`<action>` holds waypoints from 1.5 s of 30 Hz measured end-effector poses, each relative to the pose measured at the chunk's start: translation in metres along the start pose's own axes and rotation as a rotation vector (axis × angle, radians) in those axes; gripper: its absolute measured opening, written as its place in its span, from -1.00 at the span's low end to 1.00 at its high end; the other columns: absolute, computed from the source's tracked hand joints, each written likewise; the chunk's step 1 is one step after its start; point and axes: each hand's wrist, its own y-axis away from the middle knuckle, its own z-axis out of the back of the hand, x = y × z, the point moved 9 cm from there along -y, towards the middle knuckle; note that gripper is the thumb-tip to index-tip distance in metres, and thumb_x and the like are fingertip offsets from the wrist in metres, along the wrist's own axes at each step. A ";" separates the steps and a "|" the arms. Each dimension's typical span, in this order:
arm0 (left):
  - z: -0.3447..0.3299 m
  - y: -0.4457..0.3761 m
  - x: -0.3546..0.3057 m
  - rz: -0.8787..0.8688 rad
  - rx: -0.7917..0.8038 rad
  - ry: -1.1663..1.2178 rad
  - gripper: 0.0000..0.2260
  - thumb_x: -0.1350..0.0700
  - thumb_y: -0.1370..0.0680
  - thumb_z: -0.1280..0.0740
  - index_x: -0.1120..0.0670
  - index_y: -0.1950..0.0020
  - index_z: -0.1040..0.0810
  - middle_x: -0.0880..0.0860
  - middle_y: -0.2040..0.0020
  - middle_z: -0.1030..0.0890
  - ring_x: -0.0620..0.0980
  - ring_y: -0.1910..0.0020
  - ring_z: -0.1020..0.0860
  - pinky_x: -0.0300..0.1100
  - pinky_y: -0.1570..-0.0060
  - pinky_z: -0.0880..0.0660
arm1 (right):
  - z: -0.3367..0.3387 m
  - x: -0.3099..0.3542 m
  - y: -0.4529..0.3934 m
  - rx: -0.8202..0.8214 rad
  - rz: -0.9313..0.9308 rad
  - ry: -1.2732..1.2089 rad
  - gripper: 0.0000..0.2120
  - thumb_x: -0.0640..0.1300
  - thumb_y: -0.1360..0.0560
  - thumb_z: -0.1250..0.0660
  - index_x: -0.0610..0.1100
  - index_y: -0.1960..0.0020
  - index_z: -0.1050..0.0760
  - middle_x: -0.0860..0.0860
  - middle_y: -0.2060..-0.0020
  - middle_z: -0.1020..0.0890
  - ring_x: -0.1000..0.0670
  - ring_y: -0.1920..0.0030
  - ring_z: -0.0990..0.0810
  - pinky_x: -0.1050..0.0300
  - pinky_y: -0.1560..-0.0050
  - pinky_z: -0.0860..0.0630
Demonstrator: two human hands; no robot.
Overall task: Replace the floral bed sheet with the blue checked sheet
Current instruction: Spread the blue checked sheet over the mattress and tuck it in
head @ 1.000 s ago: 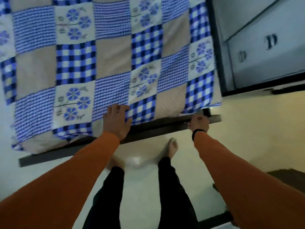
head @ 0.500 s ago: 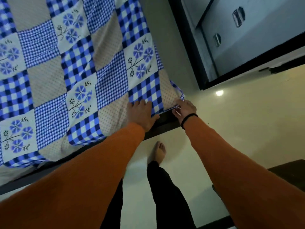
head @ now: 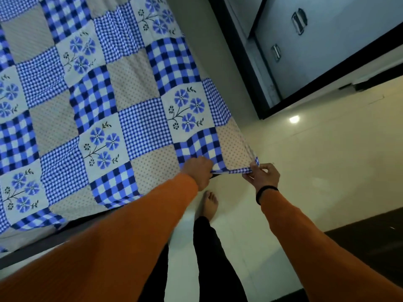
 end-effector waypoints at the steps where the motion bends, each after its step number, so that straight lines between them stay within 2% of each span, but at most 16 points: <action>1: -0.005 -0.001 0.002 0.028 -0.010 0.038 -0.81 0.01 -0.68 -0.19 0.05 -0.22 -0.47 0.09 -0.21 -0.56 0.12 -0.09 -0.57 -0.03 0.07 -0.42 | -0.001 -0.001 -0.002 0.000 -0.010 -0.002 -0.75 -0.33 -0.52 -0.45 -0.20 0.15 -0.38 -0.38 0.15 -0.60 -0.19 0.28 -0.64 0.01 0.36 -0.66; 5: -0.006 0.005 0.036 0.166 -0.145 0.337 -0.71 -0.06 -0.67 -0.21 -0.02 -0.37 -0.44 0.02 -0.32 -0.50 0.11 -0.20 -0.55 0.05 -0.13 -0.54 | -0.030 0.010 -0.012 0.076 -0.029 -0.034 -0.78 -0.30 -0.48 -0.51 -0.19 0.02 -0.47 -0.30 0.07 -0.63 -0.07 0.37 -0.62 -0.05 0.10 -0.69; 9: -0.001 0.037 0.078 0.266 -0.386 0.480 -0.75 -0.08 -0.65 -0.26 -0.04 -0.29 -0.48 0.00 -0.17 -0.56 0.04 -0.07 -0.56 -0.08 0.03 -0.53 | -0.070 0.023 -0.006 0.240 -0.020 -0.010 -0.50 -0.30 -0.46 -0.52 -0.08 -0.32 -0.43 -0.25 -0.22 -0.59 -0.18 -0.12 -0.65 -0.06 -0.09 -0.64; 11: -0.003 0.058 0.105 0.359 -0.451 0.505 -0.79 -0.08 -0.65 -0.26 -0.02 -0.21 -0.53 -0.02 -0.07 -0.59 0.01 0.00 -0.58 -0.08 0.06 -0.55 | -0.083 0.029 0.000 0.211 0.092 0.362 -0.39 -0.19 -0.47 -0.51 -0.05 -0.44 -0.35 -0.19 -0.37 -0.45 -0.21 -0.30 -0.53 -0.04 -0.25 -0.55; 14: -0.034 0.075 0.133 0.415 -0.271 0.487 -0.69 -0.10 -0.66 -0.22 0.00 -0.32 -0.55 0.08 -0.20 -0.62 0.13 -0.16 -0.59 0.02 -0.11 -0.57 | -0.106 0.037 0.028 0.189 0.369 0.763 -0.46 0.02 -0.38 -0.47 -0.02 -0.33 -0.45 -0.05 -0.26 -0.43 -0.14 -0.19 -0.55 0.00 -0.26 -0.53; 17: -0.082 0.084 0.138 0.376 -0.014 0.546 -0.46 -0.19 -0.66 -0.18 0.00 -0.59 -0.28 0.13 -0.56 -0.32 0.19 -0.51 -0.30 0.14 -0.43 -0.36 | -0.146 0.009 0.061 0.454 0.525 1.124 -0.74 -0.01 -0.49 -0.46 -0.09 -0.13 -0.58 -0.04 -0.20 -0.55 -0.07 -0.17 -0.57 0.10 -0.22 -0.50; 20: -0.121 0.097 0.149 0.393 0.153 0.596 -0.35 -0.32 -0.64 -0.07 -0.08 -0.66 -0.03 0.08 -0.66 -0.05 0.19 -0.61 -0.09 0.23 -0.51 -0.19 | -0.172 -0.034 0.079 0.717 0.500 1.439 -0.62 0.04 -0.59 -0.35 -0.08 -0.35 -0.50 -0.08 -0.31 -0.54 -0.13 -0.32 -0.49 0.06 -0.29 -0.44; 22: -0.140 0.102 0.173 0.450 0.193 0.607 -0.23 -0.51 -0.53 0.10 -0.15 -0.65 -0.01 0.07 -0.66 -0.07 0.21 -0.60 -0.12 0.27 -0.50 -0.17 | -0.186 -0.047 0.079 0.775 0.562 1.613 -0.49 0.13 -0.60 -0.29 -0.01 -0.49 -0.36 -0.09 -0.48 -0.38 -0.21 -0.48 -0.33 -0.11 -0.45 -0.34; 24: -0.163 0.106 0.203 0.564 0.178 0.622 -0.04 -0.63 -0.34 0.27 -0.18 -0.62 -0.10 0.10 -0.63 -0.16 0.25 -0.57 -0.18 0.27 -0.49 -0.19 | -0.192 -0.049 0.065 0.709 0.564 1.716 -0.38 0.20 -0.59 -0.26 0.01 -0.56 -0.23 -0.11 -0.57 -0.20 -0.26 -0.56 -0.15 -0.21 -0.53 -0.21; 25: -0.176 0.108 0.215 0.623 0.189 0.623 -0.02 -0.64 -0.32 0.28 -0.18 -0.61 -0.13 0.11 -0.63 -0.19 0.26 -0.56 -0.19 0.26 -0.49 -0.19 | -0.192 -0.048 0.058 0.676 0.536 1.738 -0.35 0.22 -0.58 -0.26 0.02 -0.58 -0.19 -0.12 -0.59 -0.16 -0.27 -0.57 -0.12 -0.23 -0.53 -0.20; 28: -0.184 0.128 0.224 0.687 0.204 0.583 -0.31 -0.43 -0.57 0.01 -0.08 -0.59 -0.22 0.16 -0.57 -0.27 0.27 -0.52 -0.25 0.23 -0.48 -0.23 | -0.190 -0.046 0.062 0.706 0.446 1.756 -0.36 0.21 -0.58 -0.28 -0.01 -0.57 -0.24 -0.10 -0.54 -0.29 -0.19 -0.48 -0.33 -0.09 -0.44 -0.35; 31: -0.162 0.152 0.218 0.627 0.164 0.569 -0.43 -0.29 -0.63 -0.13 0.02 -0.52 -0.36 0.21 -0.39 -0.47 0.23 -0.33 -0.47 0.14 -0.32 -0.45 | -0.177 -0.033 0.077 0.679 0.396 1.709 -0.43 0.15 -0.63 -0.27 -0.11 -0.53 -0.33 -0.07 -0.46 -0.42 -0.14 -0.41 -0.43 0.02 -0.36 -0.40; 35: -0.118 0.171 0.195 0.559 0.164 0.589 -0.56 -0.14 -0.69 -0.14 0.13 -0.37 -0.53 0.16 -0.35 -0.55 0.17 -0.27 -0.53 -0.04 -0.24 -0.47 | -0.148 -0.006 0.100 0.602 0.402 1.585 -0.56 0.16 -0.61 -0.28 -0.08 -0.37 -0.48 -0.03 -0.29 -0.54 -0.12 -0.29 -0.51 0.07 -0.20 -0.44; 39: -0.049 0.184 0.171 0.561 0.083 0.643 -0.56 -0.11 -0.70 -0.14 0.15 -0.44 -0.48 0.18 -0.47 -0.44 0.20 -0.40 -0.44 -0.01 -0.33 -0.38 | -0.117 0.031 0.136 0.567 0.391 1.477 -0.73 0.17 -0.59 -0.29 -0.03 -0.05 -0.55 0.01 0.03 -0.55 -0.06 -0.04 -0.53 0.11 0.01 -0.40; 42: 0.014 0.187 0.141 0.532 -0.044 0.693 -0.57 -0.11 -0.70 -0.14 0.14 -0.42 -0.48 0.19 -0.45 -0.46 0.19 -0.37 -0.46 -0.01 -0.30 -0.39 | -0.097 0.063 0.158 0.544 0.407 1.325 -0.79 0.14 -0.54 -0.35 -0.01 0.07 -0.57 0.06 0.01 -0.56 -0.06 -0.04 -0.56 0.11 -0.04 -0.47; 45: 0.073 0.189 0.104 0.468 -0.160 0.761 -0.58 -0.14 -0.69 -0.16 0.11 -0.37 -0.52 0.14 -0.36 -0.54 0.16 -0.30 -0.50 -0.04 -0.23 -0.39 | -0.081 0.097 0.185 0.532 0.419 1.113 -0.81 0.08 -0.53 -0.38 -0.02 0.01 -0.61 0.15 -0.06 -0.53 0.01 -0.01 -0.57 0.16 0.04 -0.49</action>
